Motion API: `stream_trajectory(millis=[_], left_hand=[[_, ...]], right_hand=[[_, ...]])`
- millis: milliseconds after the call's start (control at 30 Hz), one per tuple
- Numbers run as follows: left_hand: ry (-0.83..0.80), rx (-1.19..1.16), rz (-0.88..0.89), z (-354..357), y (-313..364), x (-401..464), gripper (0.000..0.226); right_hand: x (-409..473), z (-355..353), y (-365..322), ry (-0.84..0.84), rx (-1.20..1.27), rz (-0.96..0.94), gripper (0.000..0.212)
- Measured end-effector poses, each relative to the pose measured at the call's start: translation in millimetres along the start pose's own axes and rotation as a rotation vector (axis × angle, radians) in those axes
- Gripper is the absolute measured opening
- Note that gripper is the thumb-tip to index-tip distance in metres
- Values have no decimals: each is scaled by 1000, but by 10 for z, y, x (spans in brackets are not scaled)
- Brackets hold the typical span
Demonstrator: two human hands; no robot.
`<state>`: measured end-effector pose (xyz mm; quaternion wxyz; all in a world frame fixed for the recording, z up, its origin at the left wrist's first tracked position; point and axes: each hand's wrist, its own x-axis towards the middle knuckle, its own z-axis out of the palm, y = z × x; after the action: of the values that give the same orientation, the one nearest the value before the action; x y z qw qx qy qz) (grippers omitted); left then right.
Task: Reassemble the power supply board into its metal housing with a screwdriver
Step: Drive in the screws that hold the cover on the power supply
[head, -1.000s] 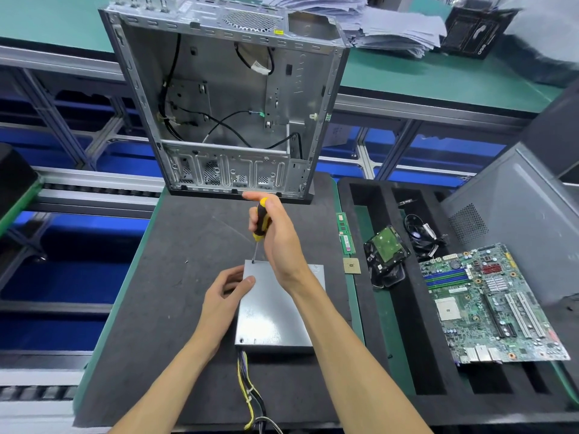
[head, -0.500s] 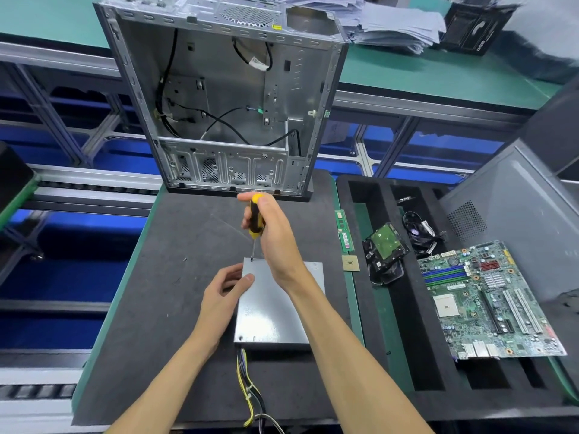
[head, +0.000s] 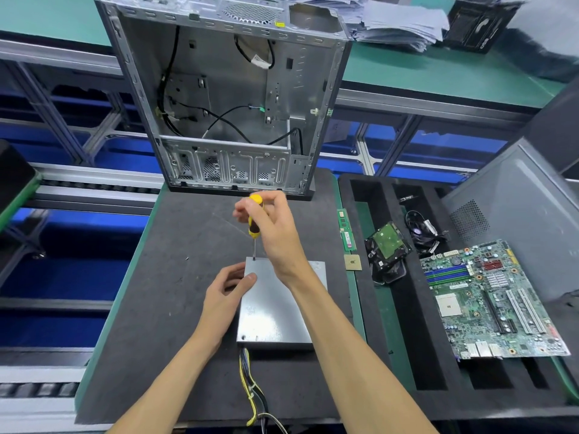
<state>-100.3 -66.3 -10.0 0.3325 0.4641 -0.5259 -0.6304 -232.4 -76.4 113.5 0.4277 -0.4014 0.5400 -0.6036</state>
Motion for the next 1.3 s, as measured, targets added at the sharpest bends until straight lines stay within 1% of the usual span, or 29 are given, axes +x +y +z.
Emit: stream_trajectory(millis=[67,133,167,233,267,367,433,500,567,600,633,700,800,867,933,967,1000,1067,1133,1200,1267,1300], left_hand=[[0,-3,-4,1,-1,8,29],[1,-5,-4,-2,-4,12,29],[2,-6,-5,-4,-5,11,31],[7,-9,-4,-8,-7,9,34],[8,-11,-2,-7,-7,7,35],[10,-16,6,1,-4,6,36],[8,-11,8,2,-7,8,35],[5,-9,5,3,-8,10,36],[8,-5,2,0,-12,14,37],[9,-4,1,-2,-14,15,37],[8,-5,2,-3,-13,16,36],[6,-4,4,-5,-13,19,33],[1,3,9,1,-10,12,29],[7,0,6,5,-8,10,32],[7,1,5,0,-12,9,36],[6,0,4,-3,-13,9,36],[3,-1,3,-3,-14,8,34],[4,0,5,0,-19,12,26],[7,1,3,4,-18,13,23],[7,-2,-2,7,-11,11,27],[13,-13,-8,5,-7,11,36],[14,-19,-10,6,-7,10,39]], right_hand=[[-11,6,-13,-15,-17,-12,21],[-14,-6,-23,-28,-5,-27,15],[-19,-4,-33,-28,-3,-34,16],[-19,-3,-42,-26,-10,-40,31],[-14,-6,-35,-18,-9,-30,31],[-7,-11,-34,2,2,-21,12],[-16,-5,-24,-5,-9,-27,16],[-27,5,-35,-11,15,-39,13],[-23,13,-37,-23,17,-36,29],[-26,20,-45,-23,-8,-33,32],[-30,25,-46,-14,-30,-35,28],[-29,35,-30,-2,-37,-62,8],[-50,62,-24,13,-36,-99,17],[-62,69,-39,-4,-42,-102,21],[-55,57,-32,-4,-18,-75,30],[-55,50,-32,10,-24,-72,29],[-58,58,-47,21,-30,-64,23],[-46,57,-36,18,-25,-74,5],[-51,57,-61,26,-46,-75,14],[-46,38,-56,-6,-30,-85,9],[-49,38,-62,-29,9,-67,26],[-50,34,-60,-33,7,-62,29]])
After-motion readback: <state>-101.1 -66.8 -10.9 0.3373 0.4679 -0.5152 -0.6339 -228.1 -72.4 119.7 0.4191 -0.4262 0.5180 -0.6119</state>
